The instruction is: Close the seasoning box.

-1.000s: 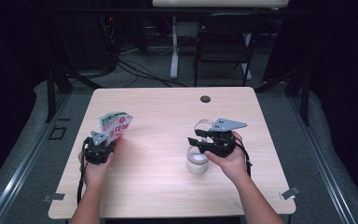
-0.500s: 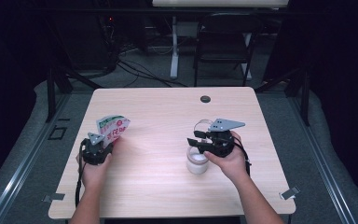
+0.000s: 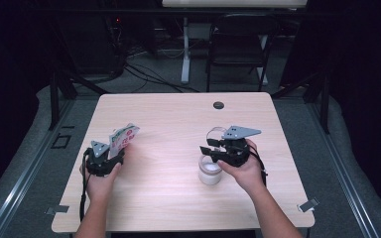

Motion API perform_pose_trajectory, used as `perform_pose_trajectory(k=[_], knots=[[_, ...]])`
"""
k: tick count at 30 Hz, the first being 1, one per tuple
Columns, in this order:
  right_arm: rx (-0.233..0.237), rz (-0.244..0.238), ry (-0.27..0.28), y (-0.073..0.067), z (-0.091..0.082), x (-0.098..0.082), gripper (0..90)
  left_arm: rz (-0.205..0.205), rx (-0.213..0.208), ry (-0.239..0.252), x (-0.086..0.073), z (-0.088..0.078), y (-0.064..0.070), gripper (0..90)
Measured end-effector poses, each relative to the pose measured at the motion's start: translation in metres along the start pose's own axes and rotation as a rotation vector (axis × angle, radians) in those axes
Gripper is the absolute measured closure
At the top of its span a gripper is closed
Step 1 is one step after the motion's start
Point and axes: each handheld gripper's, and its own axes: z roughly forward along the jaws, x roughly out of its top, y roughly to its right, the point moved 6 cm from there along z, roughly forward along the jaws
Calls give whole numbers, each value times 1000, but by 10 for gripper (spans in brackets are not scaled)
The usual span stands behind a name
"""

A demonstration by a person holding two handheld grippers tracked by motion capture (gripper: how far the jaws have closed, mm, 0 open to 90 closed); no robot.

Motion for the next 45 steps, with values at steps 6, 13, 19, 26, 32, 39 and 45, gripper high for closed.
perform_pose_trajectory(k=[6,13,19,26,32,39,45], knots=[[1,2,-1,1,0,0,593,7,-45,22,5,-6,6,457],[2,2,-2,1,0,0,596,27,-66,30,8,-11,10,457],[4,4,-4,1,0,0,601,44,-92,22,11,-14,16,414],[7,-5,-12,-1,2,0,601,101,-124,42,20,-23,33,364],[2,-5,-8,-1,0,1,596,119,-147,64,24,-27,46,364],[5,-6,-2,-2,-1,2,591,149,-174,58,27,-30,59,360],[8,-12,2,-3,-3,4,584,151,-218,55,29,-34,70,356]])
